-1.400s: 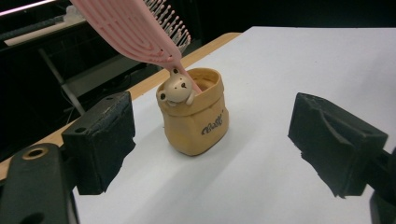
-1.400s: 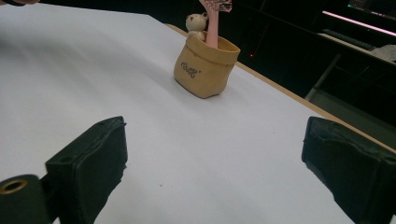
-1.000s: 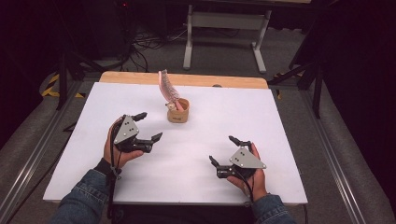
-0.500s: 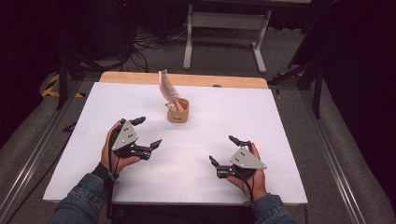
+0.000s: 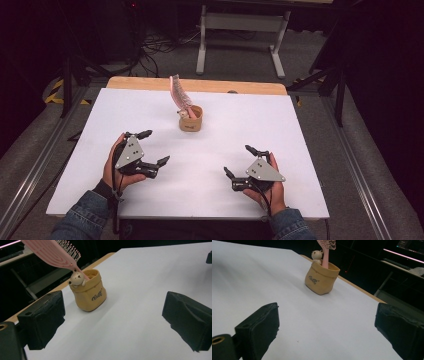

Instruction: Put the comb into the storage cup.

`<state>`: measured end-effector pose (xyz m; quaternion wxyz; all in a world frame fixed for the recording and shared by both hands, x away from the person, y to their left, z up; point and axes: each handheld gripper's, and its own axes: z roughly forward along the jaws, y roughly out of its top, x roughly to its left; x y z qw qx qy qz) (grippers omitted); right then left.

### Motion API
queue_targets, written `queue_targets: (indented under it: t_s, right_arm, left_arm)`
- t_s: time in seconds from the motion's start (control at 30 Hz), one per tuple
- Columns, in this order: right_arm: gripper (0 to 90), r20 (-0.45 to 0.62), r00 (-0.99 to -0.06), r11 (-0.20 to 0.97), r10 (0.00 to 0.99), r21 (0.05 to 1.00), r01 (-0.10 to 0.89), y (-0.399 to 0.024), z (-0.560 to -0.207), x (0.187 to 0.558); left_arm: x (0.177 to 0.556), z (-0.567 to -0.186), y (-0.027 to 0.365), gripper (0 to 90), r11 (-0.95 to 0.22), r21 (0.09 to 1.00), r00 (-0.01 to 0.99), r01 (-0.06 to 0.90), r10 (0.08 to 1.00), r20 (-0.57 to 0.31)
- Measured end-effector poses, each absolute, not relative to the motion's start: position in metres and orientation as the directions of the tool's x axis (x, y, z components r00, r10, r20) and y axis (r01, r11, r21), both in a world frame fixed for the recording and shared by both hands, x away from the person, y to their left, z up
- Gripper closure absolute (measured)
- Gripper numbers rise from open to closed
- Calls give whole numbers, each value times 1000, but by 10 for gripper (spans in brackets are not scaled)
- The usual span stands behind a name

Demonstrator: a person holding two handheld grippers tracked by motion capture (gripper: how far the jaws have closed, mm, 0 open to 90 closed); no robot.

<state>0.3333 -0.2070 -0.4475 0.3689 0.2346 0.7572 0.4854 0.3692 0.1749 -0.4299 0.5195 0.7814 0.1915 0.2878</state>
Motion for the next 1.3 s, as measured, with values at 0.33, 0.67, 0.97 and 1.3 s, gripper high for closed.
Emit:
queue_targets:
  t_s: [0.33, 0.67, 0.97, 1.3]
  right_arm:
    - [63, -341, -625, 426, 702, 905, -16, -203, -445, 330]
    - [63, -353, -625, 429, 697, 903, -31, -201, -444, 327]
    - [63, -361, -623, 432, 694, 901, -40, -201, -442, 326]
    - [63, -366, -618, 442, 696, 896, -33, -203, -444, 326]
  left_arm:
    - [359, -432, 185, 61, -415, 909, 754, -15, 593, 283]
    - [354, -436, 196, 66, -431, 902, 745, -14, 597, 296]
    - [349, -441, 206, 66, -440, 898, 736, 2, 608, 296]
    - [343, -453, 225, 68, -434, 899, 723, 51, 637, 267]
